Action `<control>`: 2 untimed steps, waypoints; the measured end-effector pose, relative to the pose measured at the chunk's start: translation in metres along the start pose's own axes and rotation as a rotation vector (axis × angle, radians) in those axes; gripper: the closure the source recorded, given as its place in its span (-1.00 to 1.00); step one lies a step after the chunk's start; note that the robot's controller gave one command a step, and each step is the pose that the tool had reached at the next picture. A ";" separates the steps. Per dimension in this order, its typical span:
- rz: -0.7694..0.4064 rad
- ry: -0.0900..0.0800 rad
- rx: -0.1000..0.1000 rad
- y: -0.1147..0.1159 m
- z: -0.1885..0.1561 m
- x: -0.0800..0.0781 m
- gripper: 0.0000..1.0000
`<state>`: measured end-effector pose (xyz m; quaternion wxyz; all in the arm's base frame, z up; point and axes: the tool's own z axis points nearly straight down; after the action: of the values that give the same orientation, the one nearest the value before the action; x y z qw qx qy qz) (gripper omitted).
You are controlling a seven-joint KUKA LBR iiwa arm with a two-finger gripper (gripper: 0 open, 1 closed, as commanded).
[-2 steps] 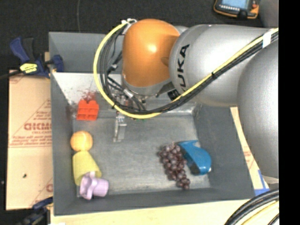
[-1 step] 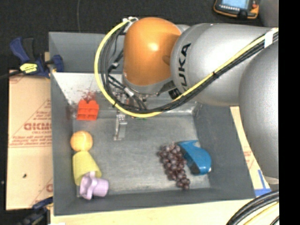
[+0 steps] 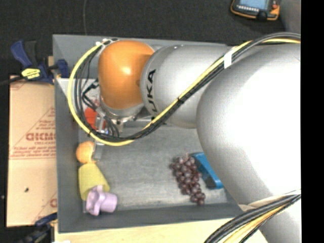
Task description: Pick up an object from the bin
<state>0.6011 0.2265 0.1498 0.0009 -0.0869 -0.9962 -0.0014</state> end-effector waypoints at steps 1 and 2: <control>-0.596 -0.004 0.003 0.004 -0.010 0.009 -1.00; -0.476 -0.002 0.000 0.008 0.013 0.004 -1.00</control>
Offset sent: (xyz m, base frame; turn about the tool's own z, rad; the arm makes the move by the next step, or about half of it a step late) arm -0.0034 0.0092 -0.0137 -0.4772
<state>0.5988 0.2350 0.1372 -0.0006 0.1506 -0.9886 -0.0013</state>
